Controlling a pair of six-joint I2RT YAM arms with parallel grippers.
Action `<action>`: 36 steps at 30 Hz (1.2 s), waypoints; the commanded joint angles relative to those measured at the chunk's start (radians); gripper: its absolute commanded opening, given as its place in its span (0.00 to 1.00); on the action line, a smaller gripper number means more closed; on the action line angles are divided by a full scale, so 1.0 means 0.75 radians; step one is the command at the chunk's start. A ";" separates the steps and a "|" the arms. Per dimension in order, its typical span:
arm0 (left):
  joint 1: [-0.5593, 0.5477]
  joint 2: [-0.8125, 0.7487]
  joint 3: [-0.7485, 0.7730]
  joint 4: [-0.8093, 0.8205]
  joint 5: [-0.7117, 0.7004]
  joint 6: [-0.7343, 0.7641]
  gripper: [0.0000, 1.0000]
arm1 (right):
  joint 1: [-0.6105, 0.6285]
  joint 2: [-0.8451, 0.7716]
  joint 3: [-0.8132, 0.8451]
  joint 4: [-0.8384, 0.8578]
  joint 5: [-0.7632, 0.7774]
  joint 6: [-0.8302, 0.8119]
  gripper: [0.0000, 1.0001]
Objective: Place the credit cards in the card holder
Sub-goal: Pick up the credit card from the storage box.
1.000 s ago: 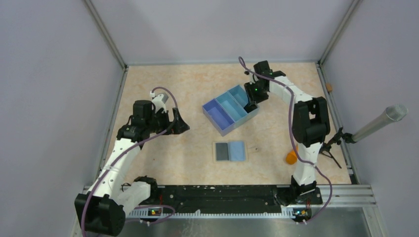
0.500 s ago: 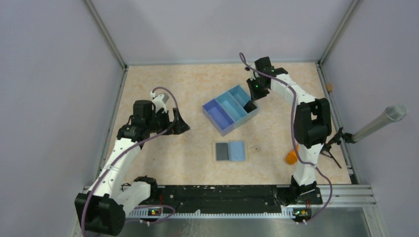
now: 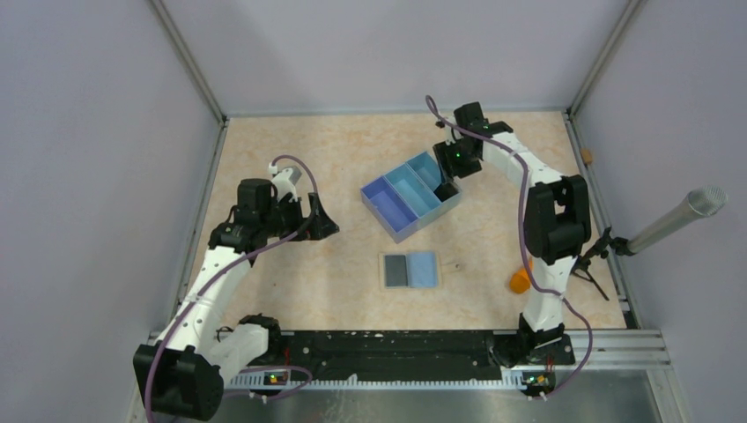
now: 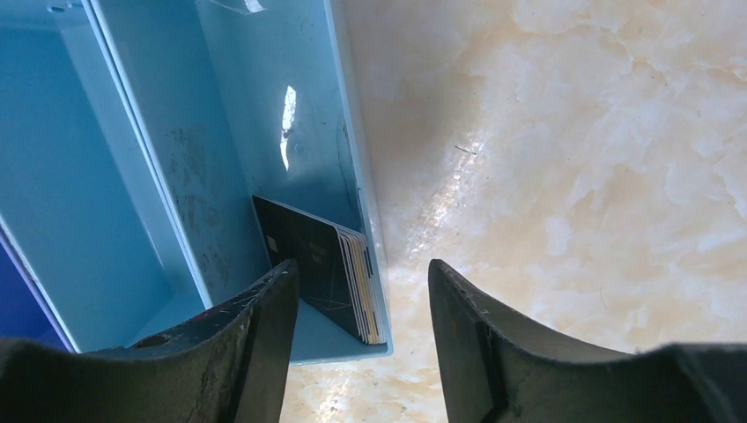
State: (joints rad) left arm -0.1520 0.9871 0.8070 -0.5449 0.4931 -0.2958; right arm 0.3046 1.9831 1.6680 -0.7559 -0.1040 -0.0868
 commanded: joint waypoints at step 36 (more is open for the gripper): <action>0.004 0.007 -0.009 0.048 0.035 0.014 0.99 | -0.078 0.001 0.098 -0.061 0.003 -0.015 0.45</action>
State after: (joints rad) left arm -0.1520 0.9997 0.8036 -0.5449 0.5053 -0.2955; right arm 0.2634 2.0430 1.6855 -0.7937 -0.1383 -0.0937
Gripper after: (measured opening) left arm 0.986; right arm 0.459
